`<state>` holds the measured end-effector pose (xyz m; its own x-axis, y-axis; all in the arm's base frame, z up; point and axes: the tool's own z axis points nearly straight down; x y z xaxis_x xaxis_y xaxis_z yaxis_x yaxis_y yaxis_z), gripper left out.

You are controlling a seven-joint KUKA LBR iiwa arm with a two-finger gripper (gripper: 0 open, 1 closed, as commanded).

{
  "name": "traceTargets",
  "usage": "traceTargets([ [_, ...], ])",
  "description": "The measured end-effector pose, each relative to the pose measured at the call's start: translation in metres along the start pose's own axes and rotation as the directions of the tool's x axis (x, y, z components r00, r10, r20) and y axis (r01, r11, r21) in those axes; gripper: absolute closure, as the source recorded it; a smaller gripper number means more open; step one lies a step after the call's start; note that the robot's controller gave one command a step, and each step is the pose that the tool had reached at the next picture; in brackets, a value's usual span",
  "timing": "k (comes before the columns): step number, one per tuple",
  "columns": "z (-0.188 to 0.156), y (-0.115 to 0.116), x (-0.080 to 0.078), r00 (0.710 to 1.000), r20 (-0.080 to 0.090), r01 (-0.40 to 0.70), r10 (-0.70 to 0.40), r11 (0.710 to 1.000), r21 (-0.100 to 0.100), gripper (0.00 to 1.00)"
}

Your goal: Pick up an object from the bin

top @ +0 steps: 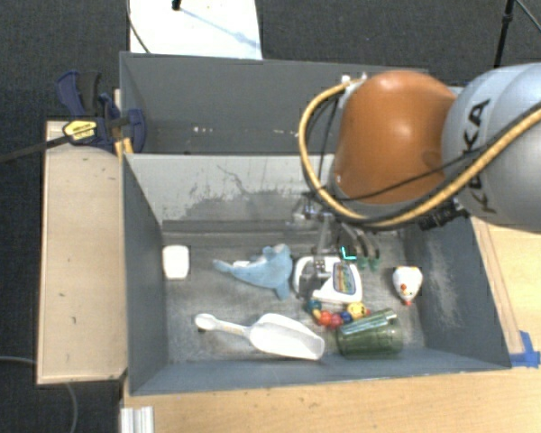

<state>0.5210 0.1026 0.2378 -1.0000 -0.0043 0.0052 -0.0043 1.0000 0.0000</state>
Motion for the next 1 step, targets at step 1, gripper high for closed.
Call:
traceTargets([
  [1,-0.0041,-0.0006,-0.0016,1.0,0.008,-0.003,0.003,1.0,-0.001,0.0],
])
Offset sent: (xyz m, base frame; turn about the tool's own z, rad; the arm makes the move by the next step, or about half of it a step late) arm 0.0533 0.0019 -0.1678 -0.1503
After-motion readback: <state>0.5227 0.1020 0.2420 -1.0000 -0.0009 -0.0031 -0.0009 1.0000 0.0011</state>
